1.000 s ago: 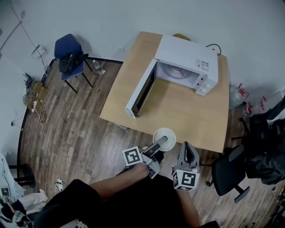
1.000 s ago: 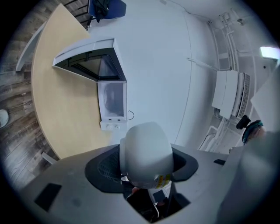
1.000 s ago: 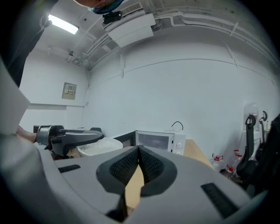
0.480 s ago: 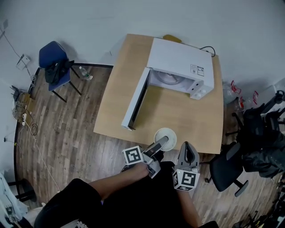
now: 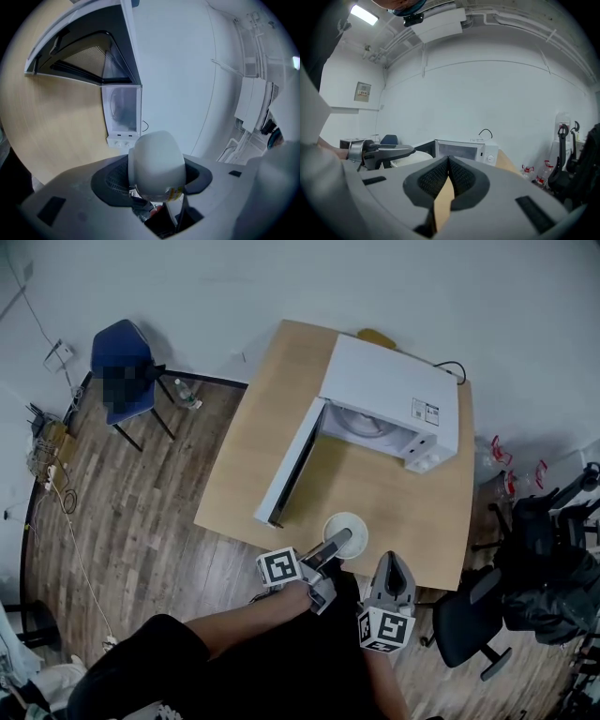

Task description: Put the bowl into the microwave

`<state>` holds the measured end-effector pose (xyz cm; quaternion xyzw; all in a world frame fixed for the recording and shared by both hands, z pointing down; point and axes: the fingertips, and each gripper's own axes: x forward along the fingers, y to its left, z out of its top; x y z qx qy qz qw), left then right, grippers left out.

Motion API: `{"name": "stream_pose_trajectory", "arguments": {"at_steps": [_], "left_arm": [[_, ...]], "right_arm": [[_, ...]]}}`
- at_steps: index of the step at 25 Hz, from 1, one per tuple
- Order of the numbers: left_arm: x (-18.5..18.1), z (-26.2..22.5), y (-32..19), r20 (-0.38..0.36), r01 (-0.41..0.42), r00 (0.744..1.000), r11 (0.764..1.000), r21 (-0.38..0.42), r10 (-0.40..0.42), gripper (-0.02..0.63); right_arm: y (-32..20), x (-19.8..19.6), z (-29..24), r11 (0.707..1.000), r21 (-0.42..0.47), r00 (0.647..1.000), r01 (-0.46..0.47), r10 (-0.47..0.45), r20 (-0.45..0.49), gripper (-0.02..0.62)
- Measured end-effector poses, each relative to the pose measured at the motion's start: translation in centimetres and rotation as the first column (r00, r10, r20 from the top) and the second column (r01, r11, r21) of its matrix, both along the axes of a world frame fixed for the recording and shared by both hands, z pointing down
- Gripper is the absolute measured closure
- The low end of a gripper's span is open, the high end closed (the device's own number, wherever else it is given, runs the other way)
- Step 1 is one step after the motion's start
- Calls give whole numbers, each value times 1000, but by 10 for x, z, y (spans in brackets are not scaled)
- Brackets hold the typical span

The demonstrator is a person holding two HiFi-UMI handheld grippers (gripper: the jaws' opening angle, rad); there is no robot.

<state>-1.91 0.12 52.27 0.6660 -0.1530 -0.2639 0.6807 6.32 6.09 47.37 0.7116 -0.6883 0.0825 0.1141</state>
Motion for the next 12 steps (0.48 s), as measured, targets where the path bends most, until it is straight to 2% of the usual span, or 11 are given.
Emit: {"name": "stream_pose_trajectory", "arguments": {"at_steps": [5,12], "left_arm": [[8,4,-29,20,37,999,999,7,-37,353],[31,15,-79,55,90,994,996,15,-90,353]], "right_arm": [[-25,16,-4,1000,20,999,13,-14,49,535],[-70,41,0,998,13,997,64,-64,51,535]]}}
